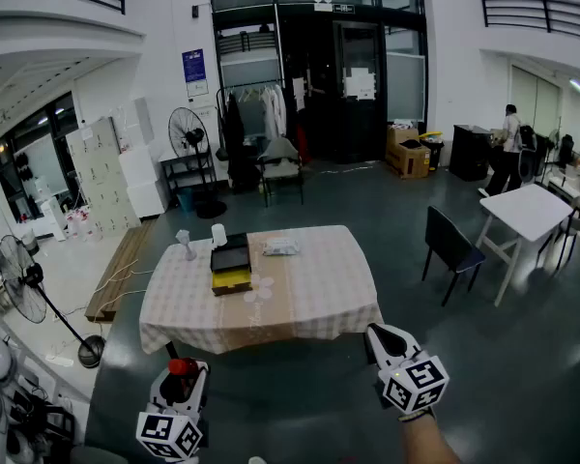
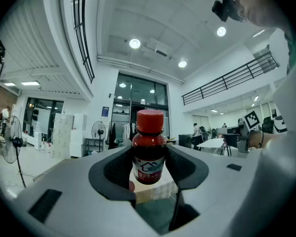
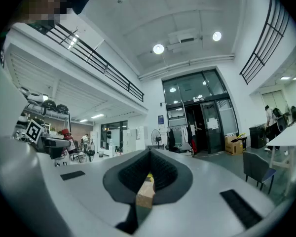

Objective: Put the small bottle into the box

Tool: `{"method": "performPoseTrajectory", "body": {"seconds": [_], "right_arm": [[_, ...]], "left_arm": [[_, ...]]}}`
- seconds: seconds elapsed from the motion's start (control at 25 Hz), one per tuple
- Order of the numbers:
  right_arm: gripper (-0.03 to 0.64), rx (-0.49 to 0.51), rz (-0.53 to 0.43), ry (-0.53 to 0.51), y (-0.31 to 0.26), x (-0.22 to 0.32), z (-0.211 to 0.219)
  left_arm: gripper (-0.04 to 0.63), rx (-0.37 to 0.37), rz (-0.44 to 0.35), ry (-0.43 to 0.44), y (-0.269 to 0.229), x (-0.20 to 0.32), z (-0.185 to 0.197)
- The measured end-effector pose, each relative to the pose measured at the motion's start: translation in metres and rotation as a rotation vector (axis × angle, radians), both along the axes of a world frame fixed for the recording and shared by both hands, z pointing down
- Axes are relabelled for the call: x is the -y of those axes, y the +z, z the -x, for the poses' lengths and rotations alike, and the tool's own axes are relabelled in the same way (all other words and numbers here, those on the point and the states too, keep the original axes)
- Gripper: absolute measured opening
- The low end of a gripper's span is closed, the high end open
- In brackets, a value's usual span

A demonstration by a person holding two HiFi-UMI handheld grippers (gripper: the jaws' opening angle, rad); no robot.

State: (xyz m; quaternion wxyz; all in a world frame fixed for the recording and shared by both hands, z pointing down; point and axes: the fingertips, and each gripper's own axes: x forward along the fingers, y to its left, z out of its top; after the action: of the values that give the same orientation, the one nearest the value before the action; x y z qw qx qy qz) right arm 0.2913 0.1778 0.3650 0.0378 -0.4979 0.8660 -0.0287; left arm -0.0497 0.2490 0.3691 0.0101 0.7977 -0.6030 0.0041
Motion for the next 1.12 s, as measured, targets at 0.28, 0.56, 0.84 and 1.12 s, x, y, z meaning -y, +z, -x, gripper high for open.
{"method": "performPoseTrajectory", "body": {"seconds": [0.28, 0.56, 0.84, 1.12], "right_arm": [[0.000, 0.002, 0.010, -0.027, 0.005, -0.011, 0.010], [0.000, 0.014, 0.023, -0.048, 0.011, -0.009, 0.014], [0.003, 0.032, 0.038, -0.117, 0.017, -0.008, 0.024], [0.005, 0.058, 0.075, -0.182, 0.037, 0.042, 0.066]], "left_arm": [[0.232, -0.016, -0.015, -0.012, -0.004, -0.014, -0.010], [0.230, -0.012, -0.016, -0.026, -0.003, -0.017, -0.013], [0.230, -0.040, -0.011, -0.039, -0.004, -0.019, -0.010], [0.230, -0.043, 0.017, -0.042, 0.009, 0.020, 0.009]]}}
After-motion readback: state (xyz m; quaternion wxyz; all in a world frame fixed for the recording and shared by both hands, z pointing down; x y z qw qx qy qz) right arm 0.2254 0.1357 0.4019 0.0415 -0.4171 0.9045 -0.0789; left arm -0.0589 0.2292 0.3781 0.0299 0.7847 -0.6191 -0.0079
